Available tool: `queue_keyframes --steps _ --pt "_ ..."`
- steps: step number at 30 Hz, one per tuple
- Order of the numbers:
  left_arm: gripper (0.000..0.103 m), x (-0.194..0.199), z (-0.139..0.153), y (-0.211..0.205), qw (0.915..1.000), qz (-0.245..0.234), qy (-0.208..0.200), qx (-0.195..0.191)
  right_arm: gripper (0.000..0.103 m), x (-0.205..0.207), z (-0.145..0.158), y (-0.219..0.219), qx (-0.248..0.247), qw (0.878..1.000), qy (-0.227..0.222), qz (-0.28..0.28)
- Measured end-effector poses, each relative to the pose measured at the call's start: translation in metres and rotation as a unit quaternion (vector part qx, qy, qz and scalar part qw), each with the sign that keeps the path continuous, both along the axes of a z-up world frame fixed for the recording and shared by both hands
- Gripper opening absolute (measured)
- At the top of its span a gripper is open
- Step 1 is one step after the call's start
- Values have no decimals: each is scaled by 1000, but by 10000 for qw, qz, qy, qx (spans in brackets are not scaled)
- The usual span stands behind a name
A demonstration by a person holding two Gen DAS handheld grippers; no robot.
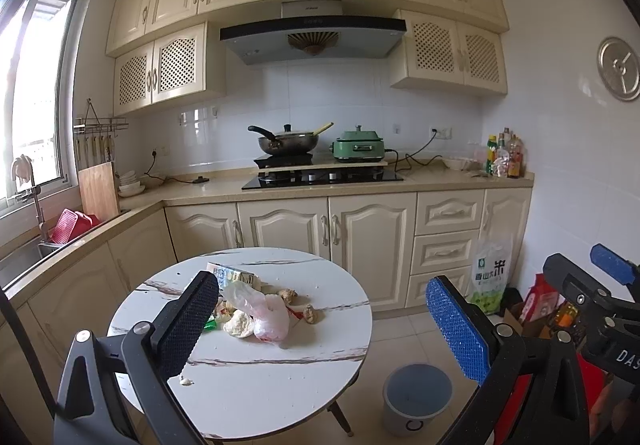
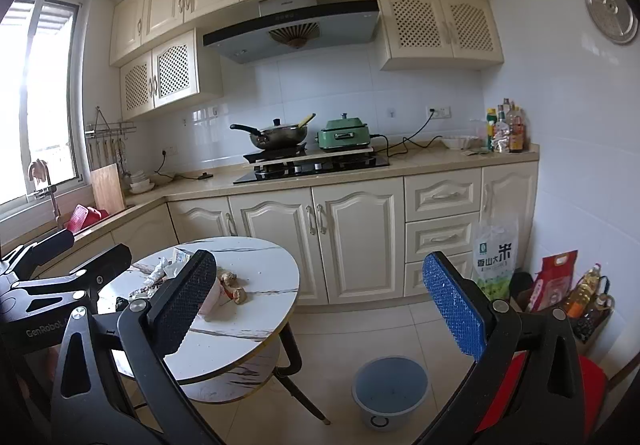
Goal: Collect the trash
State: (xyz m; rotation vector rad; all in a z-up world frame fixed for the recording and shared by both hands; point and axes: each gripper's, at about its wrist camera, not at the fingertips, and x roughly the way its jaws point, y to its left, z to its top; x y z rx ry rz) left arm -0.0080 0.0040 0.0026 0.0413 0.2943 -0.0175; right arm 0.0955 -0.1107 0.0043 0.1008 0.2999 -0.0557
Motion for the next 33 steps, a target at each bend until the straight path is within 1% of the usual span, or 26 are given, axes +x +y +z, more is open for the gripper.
queue_keyframes --steps 19,20,33 --pt "102 -3 0 -1 10000 -6 0 14 103 -1 -3 -2 -11 10000 -37 5" --pt "102 -3 1 -1 10000 -6 6 9 103 -2 1 2 -27 10000 -41 0" --pt "102 0 2 -2 10000 71 20 -58 103 -4 -1 4 -44 10000 -17 32"
